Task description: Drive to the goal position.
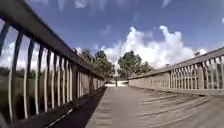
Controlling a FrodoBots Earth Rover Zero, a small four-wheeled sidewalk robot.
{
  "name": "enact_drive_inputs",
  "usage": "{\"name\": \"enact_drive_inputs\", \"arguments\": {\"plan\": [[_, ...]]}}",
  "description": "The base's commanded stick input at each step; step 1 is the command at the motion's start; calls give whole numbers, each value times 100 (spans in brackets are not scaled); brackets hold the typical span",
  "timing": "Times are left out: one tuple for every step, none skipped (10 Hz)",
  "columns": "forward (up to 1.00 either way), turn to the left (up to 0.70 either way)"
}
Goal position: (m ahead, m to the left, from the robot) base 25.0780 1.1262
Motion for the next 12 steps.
{"name": "enact_drive_inputs", "arguments": {"plan": [[85,0],[85,0],[85,0],[85,0],[85,0],[85,0],[85,0],[85,0],[85,0],[85,0],[85,0],[85,0]]}}
